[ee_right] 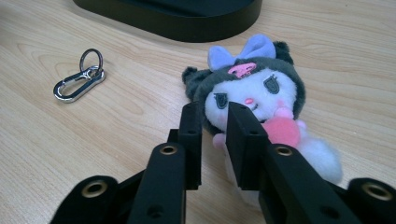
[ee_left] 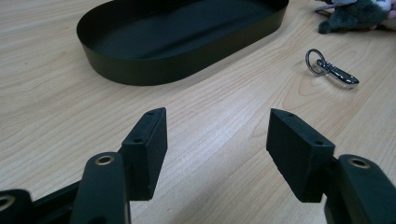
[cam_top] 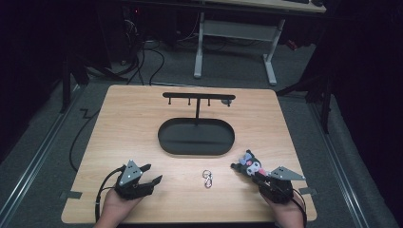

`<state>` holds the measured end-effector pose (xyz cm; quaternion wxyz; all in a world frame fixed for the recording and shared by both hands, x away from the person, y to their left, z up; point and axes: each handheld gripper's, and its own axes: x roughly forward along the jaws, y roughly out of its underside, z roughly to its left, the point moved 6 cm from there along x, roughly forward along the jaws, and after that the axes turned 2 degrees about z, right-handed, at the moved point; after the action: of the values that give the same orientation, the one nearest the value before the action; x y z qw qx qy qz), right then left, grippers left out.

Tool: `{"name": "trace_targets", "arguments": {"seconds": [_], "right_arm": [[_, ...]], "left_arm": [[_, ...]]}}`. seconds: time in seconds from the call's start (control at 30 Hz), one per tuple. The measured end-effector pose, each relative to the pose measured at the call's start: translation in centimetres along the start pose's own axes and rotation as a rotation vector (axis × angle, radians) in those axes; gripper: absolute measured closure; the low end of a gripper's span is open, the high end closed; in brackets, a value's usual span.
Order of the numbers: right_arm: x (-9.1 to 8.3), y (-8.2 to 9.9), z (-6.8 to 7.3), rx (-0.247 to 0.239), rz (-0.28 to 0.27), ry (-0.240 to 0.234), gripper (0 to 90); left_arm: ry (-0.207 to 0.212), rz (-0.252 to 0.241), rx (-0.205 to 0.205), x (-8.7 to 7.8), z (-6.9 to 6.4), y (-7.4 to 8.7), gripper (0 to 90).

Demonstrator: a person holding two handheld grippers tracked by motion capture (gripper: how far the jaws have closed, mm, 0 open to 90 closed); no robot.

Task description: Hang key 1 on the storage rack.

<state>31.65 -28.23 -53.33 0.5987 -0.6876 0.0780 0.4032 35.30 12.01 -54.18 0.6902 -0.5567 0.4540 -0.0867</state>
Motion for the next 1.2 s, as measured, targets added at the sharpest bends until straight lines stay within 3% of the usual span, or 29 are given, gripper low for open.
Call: {"name": "trace_targets", "arguments": {"seconds": [0.03, 0.23, 0.47, 0.57, 0.67, 0.8, 0.97, 1.07, 1.13, 1.2], "right_arm": [[0.0, 0.0, 0.1, 0.004, -0.010, 0.004, 69.6], [-0.8, -0.2, -0.1, -0.007, -0.015, 0.015, 64.0], [-2.2, 0.0, -0.7, 0.001, -0.023, 0.046, 52.9], [-2.5, 0.3, -1.2, -0.013, 0.001, 0.053, 45.3], [-2.6, 0.3, -1.7, 0.003, 0.027, 0.070, 34.6], [-2.7, 0.2, -1.9, 0.026, 0.035, 0.081, 30.5], [-2.6, 0.5, -2.2, 0.016, 0.078, 0.115, 28.1], [-2.5, 0.8, -2.4, 0.040, 0.119, 0.110, 22.9], [-2.4, 0.8, -2.4, 0.038, 0.131, 0.111, 21.1], [-2.1, 0.6, -2.4, 0.021, 0.176, 0.117, 15.5]], "left_arm": [[-0.003, -0.004, -0.001, -0.1, 0.1, -0.2, 39.4], [-0.012, -0.008, 0.018, -0.5, -0.2, -0.5, 38.5], [-0.037, 0.050, 0.048, -0.7, -0.1, 0.0, 36.0], [-0.033, 0.066, 0.018, -0.3, 0.3, 0.8, 34.8], [-0.049, 0.067, 0.037, -0.1, 0.3, 0.8, 34.5], [-0.052, 0.076, 0.052, -0.1, 0.3, 1.1, 34.2], [-0.047, 0.088, 0.060, 0.1, 0.5, 1.4, 33.7], [-0.037, 0.086, 0.061, 0.0, 0.4, 1.3, 33.4], [-0.035, 0.084, 0.057, -0.1, 0.4, 1.2, 33.0], [-0.031, 0.072, 0.046, -0.1, 0.5, 1.1, 32.7]]}}
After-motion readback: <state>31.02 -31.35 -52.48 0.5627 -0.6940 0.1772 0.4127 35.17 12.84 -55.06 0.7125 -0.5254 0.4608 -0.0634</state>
